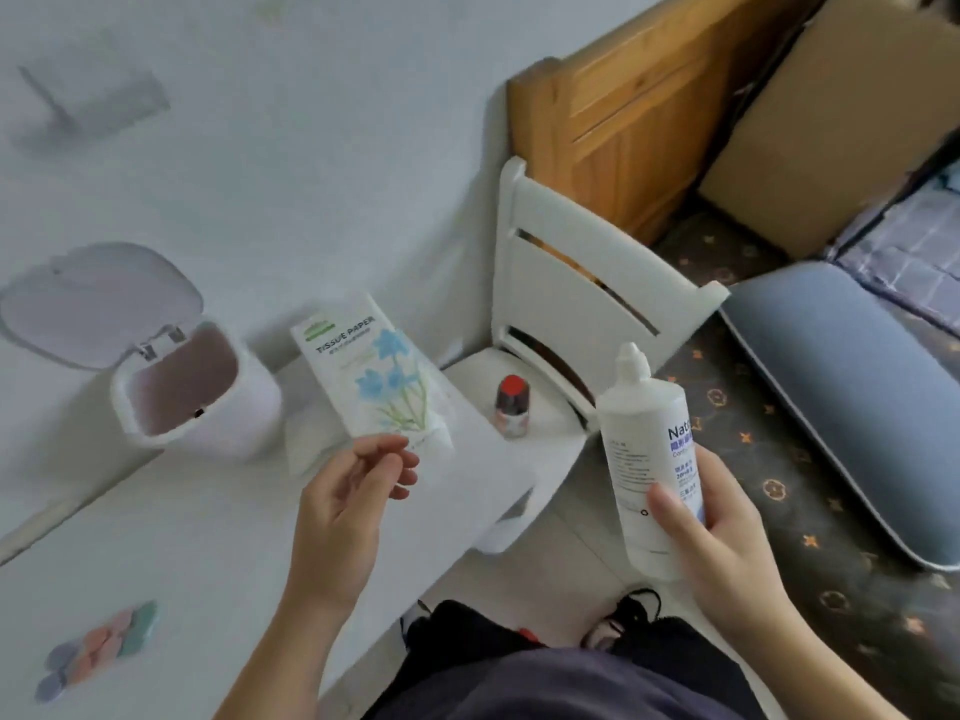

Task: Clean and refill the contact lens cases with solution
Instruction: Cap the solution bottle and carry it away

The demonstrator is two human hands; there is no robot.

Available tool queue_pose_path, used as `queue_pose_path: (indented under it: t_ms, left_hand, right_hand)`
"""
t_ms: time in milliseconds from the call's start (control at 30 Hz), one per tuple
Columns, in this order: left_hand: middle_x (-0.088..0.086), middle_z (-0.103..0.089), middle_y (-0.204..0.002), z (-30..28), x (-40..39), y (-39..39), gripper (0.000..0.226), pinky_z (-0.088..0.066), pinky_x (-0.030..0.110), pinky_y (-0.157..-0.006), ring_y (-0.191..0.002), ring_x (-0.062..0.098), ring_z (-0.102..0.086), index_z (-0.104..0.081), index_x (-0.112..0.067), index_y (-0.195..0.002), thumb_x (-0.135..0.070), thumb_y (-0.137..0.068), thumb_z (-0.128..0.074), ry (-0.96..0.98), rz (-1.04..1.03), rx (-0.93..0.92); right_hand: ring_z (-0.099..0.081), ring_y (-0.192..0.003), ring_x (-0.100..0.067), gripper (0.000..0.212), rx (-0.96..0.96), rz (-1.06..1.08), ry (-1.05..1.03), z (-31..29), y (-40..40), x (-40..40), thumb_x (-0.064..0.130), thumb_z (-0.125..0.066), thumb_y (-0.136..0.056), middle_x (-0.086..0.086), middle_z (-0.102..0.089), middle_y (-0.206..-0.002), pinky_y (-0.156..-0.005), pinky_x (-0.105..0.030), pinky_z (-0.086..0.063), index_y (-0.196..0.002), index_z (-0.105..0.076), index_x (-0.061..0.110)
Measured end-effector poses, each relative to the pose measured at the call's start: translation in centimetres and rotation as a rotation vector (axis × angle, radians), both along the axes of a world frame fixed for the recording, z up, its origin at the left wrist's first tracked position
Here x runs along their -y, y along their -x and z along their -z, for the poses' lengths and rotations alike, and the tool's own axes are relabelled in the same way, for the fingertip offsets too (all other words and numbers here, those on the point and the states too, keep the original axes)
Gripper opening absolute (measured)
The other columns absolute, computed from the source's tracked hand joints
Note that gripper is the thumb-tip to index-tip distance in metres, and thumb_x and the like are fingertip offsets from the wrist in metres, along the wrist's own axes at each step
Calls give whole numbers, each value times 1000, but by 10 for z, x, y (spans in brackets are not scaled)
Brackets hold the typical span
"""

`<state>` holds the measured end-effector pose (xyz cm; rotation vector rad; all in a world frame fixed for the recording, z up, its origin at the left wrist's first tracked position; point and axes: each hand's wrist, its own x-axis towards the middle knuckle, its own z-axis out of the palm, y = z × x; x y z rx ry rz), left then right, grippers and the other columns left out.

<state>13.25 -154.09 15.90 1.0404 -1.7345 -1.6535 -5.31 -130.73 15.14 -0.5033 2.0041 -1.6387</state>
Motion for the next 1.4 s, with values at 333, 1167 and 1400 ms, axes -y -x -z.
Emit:
queue_pose_path:
  t_ms: [333, 1167, 1400]
  left_hand:
    - [7, -75, -88, -24, -200, 277, 17, -56, 20, -71, -79, 17, -69, -75, -20, -96, -9, -95, -62, -1, 730, -37]
    - [5, -74, -89, -8, -623, 419, 20, -54, 26, -75, -81, 19, -69, -74, -29, -98, -39, -83, -63, 51, 2410, -68]
    - [2, -75, -87, -11, -739, 361, 19, -55, 30, -70, -77, 17, -68, -73, -34, -95, -40, -82, -61, 88, 2552, -140]
  right_hand:
    - [-70, -98, -9, 47, -38, 629, 68, -27, 90, -234, 50, -72, -72, 8, -73, -110, -78, -16, -53, -117, -63, 46]
    - [-72, -88, -11, 44, 14, 2345, 127, 11, -62, -356, 57, -71, -73, 4, -74, -103, -71, -21, -57, -113, -66, 40]
    - [-71, -90, -8, 44, -7, 2488, 75, 22, -106, -437, 55, -71, -73, 8, -74, -105, -69, -17, -55, -114, -67, 41]
